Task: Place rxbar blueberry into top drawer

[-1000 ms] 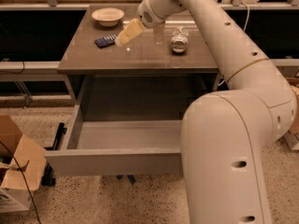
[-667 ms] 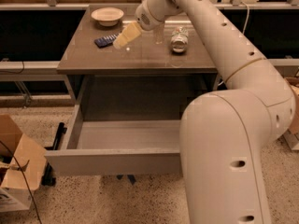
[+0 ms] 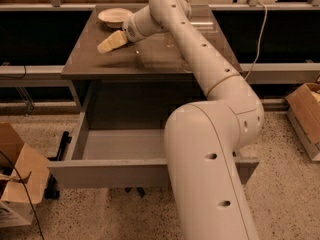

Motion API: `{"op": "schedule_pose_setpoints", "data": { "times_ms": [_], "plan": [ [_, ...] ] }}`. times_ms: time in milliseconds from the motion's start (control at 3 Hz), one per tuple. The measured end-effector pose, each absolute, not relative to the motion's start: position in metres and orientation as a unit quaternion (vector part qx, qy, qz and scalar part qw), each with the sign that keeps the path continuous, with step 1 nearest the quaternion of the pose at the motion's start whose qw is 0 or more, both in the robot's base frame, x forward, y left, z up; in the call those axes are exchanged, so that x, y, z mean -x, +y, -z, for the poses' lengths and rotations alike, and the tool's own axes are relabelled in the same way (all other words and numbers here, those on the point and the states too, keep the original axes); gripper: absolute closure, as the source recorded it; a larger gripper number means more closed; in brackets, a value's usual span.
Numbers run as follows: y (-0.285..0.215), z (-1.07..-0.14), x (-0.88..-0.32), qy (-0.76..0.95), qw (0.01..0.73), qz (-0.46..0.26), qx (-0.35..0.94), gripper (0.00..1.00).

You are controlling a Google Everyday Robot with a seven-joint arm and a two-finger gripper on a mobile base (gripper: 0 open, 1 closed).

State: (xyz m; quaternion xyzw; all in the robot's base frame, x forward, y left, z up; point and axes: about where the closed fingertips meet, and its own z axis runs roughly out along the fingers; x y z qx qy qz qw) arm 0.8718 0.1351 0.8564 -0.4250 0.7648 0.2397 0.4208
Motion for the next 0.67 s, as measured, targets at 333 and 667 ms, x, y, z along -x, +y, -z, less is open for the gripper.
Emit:
{"op": "schedule_pose_setpoints", "data": {
  "times_ms": [333, 667],
  "plan": [
    [0.156, -0.843, -0.889, 0.764, 0.433, -0.258, 0.403, 0.0],
    [0.162, -0.833, -0.903, 0.767, 0.442, -0.26, 0.385, 0.0]
  ]
}}
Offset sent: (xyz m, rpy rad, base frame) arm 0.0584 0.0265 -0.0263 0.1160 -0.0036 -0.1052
